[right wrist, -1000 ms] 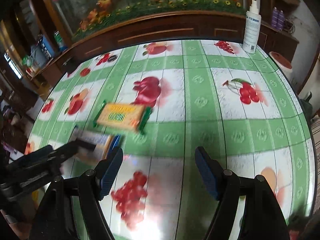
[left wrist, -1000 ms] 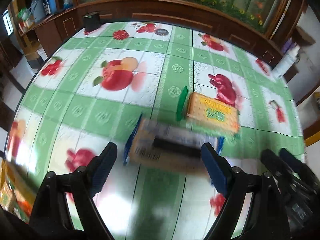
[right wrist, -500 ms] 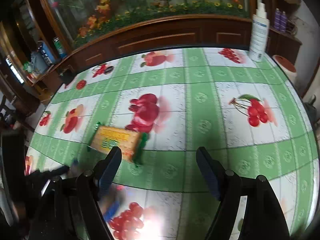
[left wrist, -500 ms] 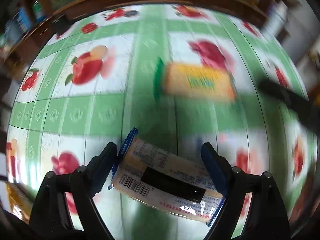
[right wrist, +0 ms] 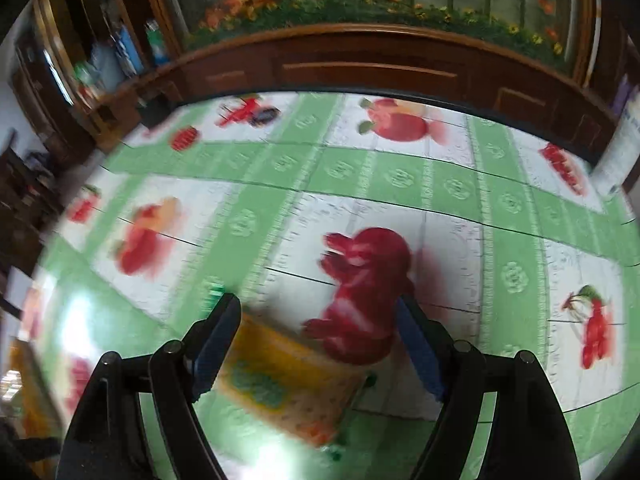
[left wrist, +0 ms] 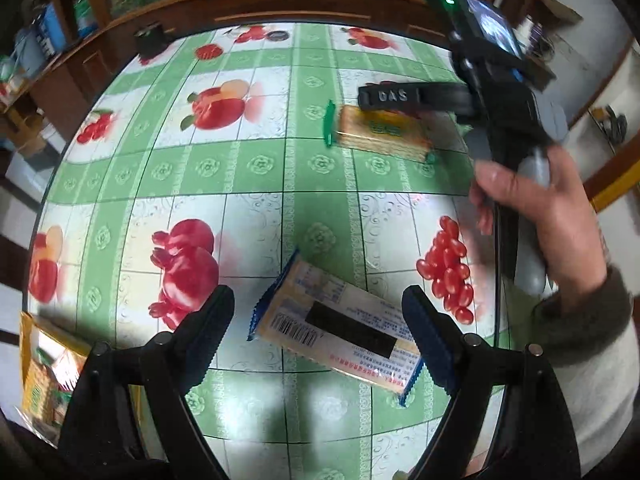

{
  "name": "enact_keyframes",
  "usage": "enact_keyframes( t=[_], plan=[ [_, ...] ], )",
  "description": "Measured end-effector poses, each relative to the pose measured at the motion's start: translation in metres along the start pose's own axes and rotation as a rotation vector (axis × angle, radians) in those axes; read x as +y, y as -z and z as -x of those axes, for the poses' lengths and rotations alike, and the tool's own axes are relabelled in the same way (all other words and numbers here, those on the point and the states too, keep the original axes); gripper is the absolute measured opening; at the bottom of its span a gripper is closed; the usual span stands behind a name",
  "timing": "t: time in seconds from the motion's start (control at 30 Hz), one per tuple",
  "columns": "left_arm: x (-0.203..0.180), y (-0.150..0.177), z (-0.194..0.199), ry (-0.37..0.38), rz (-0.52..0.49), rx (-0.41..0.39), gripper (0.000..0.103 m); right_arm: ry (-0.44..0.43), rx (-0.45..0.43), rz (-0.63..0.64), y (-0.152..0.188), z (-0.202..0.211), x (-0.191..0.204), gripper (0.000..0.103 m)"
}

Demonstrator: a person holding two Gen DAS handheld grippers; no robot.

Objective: Organize snacks
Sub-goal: 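Grasp the white blue-edged biscuit pack with the left tool while the right tool grasps the yellow WEIDAN cracker pack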

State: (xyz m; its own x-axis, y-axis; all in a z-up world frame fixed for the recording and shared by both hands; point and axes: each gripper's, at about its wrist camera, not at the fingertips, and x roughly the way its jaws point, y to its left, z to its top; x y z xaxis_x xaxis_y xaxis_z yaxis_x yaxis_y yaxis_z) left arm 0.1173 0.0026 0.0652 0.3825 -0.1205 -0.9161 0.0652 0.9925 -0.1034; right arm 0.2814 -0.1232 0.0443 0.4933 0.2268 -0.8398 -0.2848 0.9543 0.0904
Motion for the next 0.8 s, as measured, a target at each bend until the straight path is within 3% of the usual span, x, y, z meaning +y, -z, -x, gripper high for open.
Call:
enact_keyframes(
  t=[0.03,0.23,0.43,0.57,0.67,0.8],
  plan=[
    [0.0,-0.002,-0.004,0.009,0.012,0.001,0.086,-0.008,-0.013,-0.009,0.002,0.002,-0.002,0.08],
    [-0.018,-0.003,-0.036,-0.015,-0.032,0.031,0.086,-0.115,0.1,-0.09,0.048,0.027,-0.009,0.083],
    [-0.034,0.005,-0.044,-0.05,-0.115,0.035,0.089,-0.063,0.167,-0.071,0.081,0.058,-0.016,0.084],
    [-0.046,0.027,-0.039,-0.02,-0.244,0.097,0.09,0.032,0.218,-0.008,0.096,0.072,-0.018,0.094],
    [-0.045,0.041,-0.029,0.025,-0.283,0.128,0.09,0.092,0.197,0.019,0.108,0.091,-0.02,0.094],
    [-0.025,0.044,0.001,0.065,-0.185,0.081,0.09,-0.035,0.118,-0.054,0.116,0.115,-0.027,0.094]
  ],
)
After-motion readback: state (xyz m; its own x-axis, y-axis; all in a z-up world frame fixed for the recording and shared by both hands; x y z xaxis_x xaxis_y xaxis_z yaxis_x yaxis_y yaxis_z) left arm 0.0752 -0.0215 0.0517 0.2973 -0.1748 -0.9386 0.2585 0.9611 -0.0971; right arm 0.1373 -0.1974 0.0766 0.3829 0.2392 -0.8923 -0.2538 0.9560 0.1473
